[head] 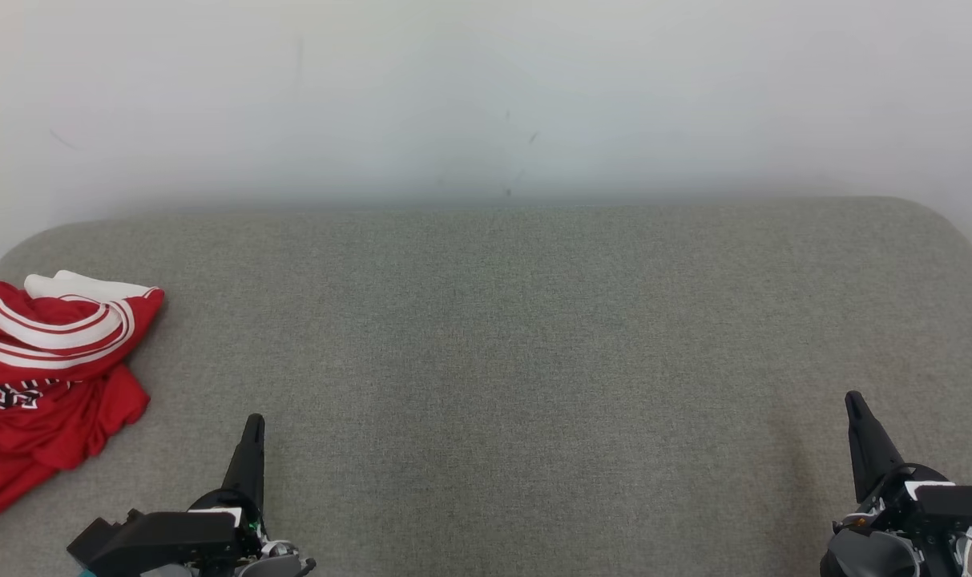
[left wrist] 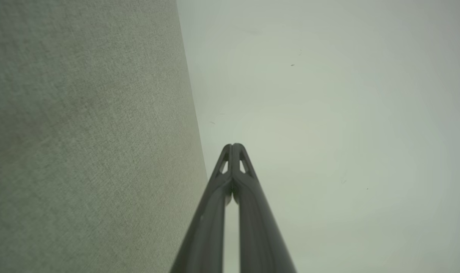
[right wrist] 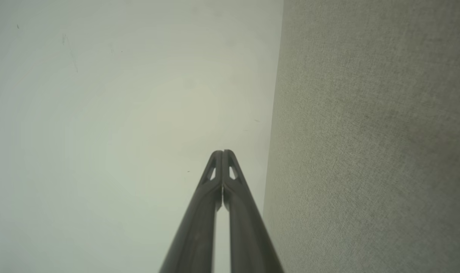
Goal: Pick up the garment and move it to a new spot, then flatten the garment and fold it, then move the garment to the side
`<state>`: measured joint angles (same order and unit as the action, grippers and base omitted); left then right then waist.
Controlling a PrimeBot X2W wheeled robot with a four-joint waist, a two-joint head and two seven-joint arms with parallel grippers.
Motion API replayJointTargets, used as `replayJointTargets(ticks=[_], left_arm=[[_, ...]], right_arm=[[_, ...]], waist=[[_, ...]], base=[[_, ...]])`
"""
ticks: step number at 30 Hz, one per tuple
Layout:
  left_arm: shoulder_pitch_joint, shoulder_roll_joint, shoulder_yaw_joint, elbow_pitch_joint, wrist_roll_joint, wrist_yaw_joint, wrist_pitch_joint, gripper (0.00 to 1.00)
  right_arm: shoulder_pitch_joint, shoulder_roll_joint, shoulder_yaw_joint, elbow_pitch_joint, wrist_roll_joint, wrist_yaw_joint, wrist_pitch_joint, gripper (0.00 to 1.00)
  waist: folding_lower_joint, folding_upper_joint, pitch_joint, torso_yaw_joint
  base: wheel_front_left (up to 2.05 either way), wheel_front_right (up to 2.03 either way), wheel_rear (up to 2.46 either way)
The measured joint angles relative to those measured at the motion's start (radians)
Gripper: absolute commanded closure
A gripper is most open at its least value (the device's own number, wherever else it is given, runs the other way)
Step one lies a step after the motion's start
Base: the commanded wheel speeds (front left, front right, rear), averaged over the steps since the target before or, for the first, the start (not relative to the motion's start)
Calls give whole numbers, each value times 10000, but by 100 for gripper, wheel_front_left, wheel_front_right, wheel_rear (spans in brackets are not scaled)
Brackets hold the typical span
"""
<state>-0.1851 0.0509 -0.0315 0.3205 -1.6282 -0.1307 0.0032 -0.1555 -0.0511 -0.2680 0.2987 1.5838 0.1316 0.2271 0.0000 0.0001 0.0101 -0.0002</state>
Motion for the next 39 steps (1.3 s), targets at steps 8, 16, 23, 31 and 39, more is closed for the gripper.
replayJointTargets(ticks=[8, 16, 23, 31, 39], left_arm=[[164, -4, -19, 188, 2, 0, -4, 0], [441, -6, -121, 217, 6, 0, -107, 0], [526, 79, -374, -58, 485, 0, -426, 0], [593, 86, -268, -472, 2243, 0, -683, 0], [690, 23, -98, -779, 4002, 0, -897, 0]], right_arm=[[161, 36, 13, 205, -2, 2, 0, 0], [437, 98, 364, 259, 2, 2, -268, 0], [466, 10, 930, -8, -364, 2, -798, 0], [508, -77, 1348, -104, -1998, 2, -1298, 0], [536, -52, 1607, -251, -3939, 2, -1662, 0]], waist=[[0, 0, 0, 0], [0, 0, -4, -7], [0, 0, -12, -9], [0, 0, -25, -12], [0, 0, -38, -21]], base=[[0, 0, 0], [0, 0, 0], [0, 0, 0], [0, 0, 0], [0, 0, 0]])
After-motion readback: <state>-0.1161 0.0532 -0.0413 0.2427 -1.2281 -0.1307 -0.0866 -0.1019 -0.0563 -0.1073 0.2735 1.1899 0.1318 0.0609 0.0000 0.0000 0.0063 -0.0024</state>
